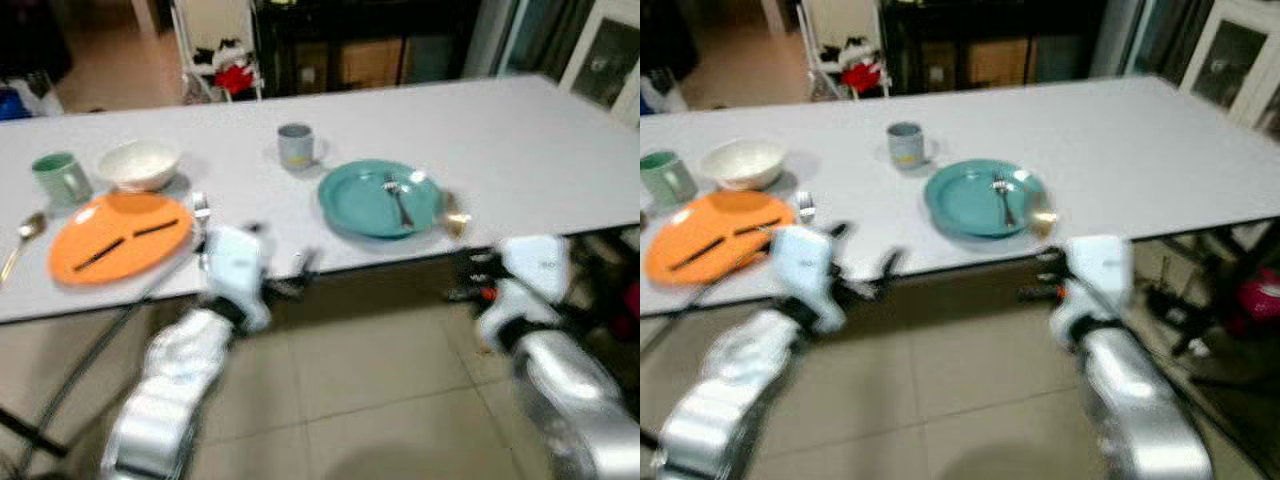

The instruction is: Setting the table

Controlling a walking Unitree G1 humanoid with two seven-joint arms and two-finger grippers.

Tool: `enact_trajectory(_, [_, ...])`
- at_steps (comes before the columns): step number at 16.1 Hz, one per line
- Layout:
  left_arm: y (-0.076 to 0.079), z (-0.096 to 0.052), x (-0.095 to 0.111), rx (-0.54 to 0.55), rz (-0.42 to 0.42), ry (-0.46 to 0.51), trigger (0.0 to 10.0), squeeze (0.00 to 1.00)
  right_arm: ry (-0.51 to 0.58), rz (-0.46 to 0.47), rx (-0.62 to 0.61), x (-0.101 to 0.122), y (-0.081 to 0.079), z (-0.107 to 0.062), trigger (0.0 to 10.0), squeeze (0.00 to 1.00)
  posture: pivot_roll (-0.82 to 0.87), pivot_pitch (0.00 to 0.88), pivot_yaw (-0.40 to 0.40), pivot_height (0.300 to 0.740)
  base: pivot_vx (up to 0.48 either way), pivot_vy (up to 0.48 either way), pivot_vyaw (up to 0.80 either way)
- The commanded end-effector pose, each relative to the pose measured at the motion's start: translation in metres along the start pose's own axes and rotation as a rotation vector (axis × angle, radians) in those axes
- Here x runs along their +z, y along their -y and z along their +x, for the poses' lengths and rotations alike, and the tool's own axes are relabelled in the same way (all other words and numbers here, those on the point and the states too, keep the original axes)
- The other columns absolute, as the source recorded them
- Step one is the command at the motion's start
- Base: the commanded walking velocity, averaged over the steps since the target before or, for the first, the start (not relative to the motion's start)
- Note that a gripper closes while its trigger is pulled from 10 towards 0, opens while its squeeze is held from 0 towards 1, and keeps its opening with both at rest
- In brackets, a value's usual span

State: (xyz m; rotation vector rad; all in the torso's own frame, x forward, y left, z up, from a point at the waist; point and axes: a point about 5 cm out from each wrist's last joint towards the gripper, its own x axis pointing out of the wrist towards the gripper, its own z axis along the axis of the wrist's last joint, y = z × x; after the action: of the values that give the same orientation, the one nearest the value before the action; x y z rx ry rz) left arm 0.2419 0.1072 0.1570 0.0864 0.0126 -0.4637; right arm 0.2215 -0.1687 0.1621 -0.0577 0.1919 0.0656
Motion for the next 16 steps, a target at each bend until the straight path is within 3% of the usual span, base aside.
enact_trajectory(1, [-0.0095, -0.0034, 0.0007, 0.032, 0.023, -0.006, 10.0, 0.0, 0.027, 0.015, 0.04, 0.0053, -0.0085, 0.0011, 10.0, 0.0, 0.05, 0.0, 0.038, 0.74, 0.322, 0.0, 0.0])
enact_trajectory(16, [-0.0049, -0.0029, 0.0003, 0.004, 0.017, -0.008, 10.0, 0.0, -0.048, -0.019, 0.046, -0.0034, -0.0084, 0.0016, 10.0, 0.0, 0.04, 0.0, 0.04, 0.74, 0.32, 0.0, 0.0])
